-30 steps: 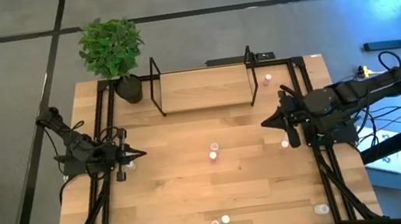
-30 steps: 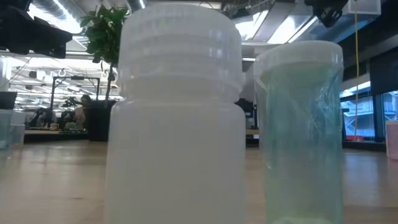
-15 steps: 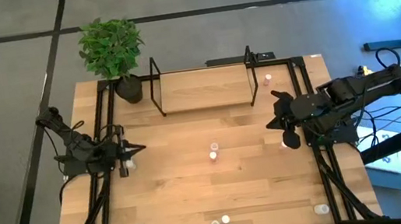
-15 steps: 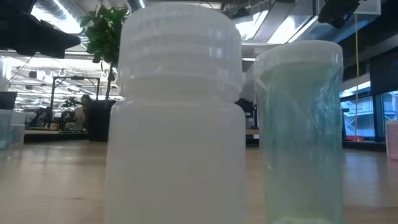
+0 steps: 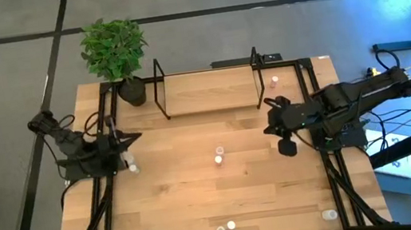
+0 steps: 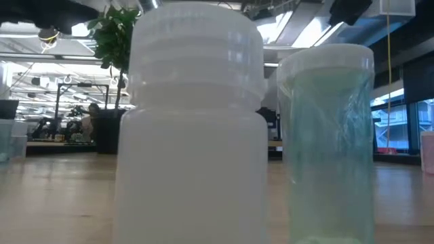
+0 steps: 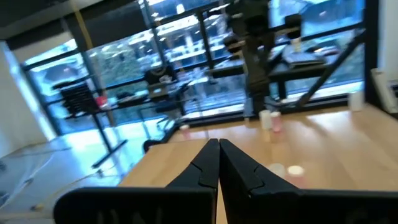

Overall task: Pick and place medicine bottles onto shelf by color
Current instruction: Put the top right transparent medicine bottle on the shelf

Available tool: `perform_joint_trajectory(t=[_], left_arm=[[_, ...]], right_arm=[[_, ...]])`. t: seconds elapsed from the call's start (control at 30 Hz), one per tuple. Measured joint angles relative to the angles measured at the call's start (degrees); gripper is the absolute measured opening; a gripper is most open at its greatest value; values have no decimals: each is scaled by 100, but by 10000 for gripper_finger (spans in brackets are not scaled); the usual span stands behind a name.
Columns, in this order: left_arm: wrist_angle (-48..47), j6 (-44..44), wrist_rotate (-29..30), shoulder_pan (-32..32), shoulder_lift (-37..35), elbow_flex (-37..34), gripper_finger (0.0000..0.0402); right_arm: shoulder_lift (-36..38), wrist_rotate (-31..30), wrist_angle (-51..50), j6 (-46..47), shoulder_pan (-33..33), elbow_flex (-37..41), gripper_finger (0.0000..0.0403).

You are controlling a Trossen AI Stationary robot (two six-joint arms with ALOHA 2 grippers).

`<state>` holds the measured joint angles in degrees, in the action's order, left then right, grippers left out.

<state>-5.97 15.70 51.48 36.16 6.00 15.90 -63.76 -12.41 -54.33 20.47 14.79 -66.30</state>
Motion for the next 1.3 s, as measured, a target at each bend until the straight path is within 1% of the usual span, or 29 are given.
perform_joint_trajectory(t=[0.13,0.2,0.27,0.33,0.5,0.63,0.73,0.87,0.9,1.0,1.17,1.3], left_arm=[[-11,-57,47,-237,589,436,0],[-181,-213,44,-359,959,736,0],[-638,-596,21,-495,1351,1105,0],[-1355,-1121,-136,-666,1773,1510,0],[-3230,-2482,-1274,-1299,2803,2623,0],[-4479,-3027,-2442,-1781,3486,3401,0],[-4834,-3064,-3185,-1936,3791,3683,0],[-4918,-3323,-3836,-1967,3867,3801,0],[-4933,-3362,-3905,-1965,3866,3801,0],[-4969,-3361,-3872,-1965,3859,3801,0],[-4975,-3360,-3564,-1965,3854,3801,0],[-4975,-3359,-3554,-1965,3855,3801,0]], right_arm=[[-257,0,10,20,-29,-256,0],[-364,-2,14,26,-76,-365,0],[-445,-4,31,25,-162,-453,0],[-487,-6,41,-2,-257,-493,1],[-495,-6,25,94,-527,-507,3],[-495,-4,26,23,-647,-507,4],[-495,-1,42,-138,-649,-507,4],[-495,113,80,-134,-649,-507,5],[-495,164,87,-129,-649,-507,5],[-495,184,96,-141,-649,-507,5],[-495,193,168,29,-656,-507,7],[-495,399,227,146,-672,-507,26]])
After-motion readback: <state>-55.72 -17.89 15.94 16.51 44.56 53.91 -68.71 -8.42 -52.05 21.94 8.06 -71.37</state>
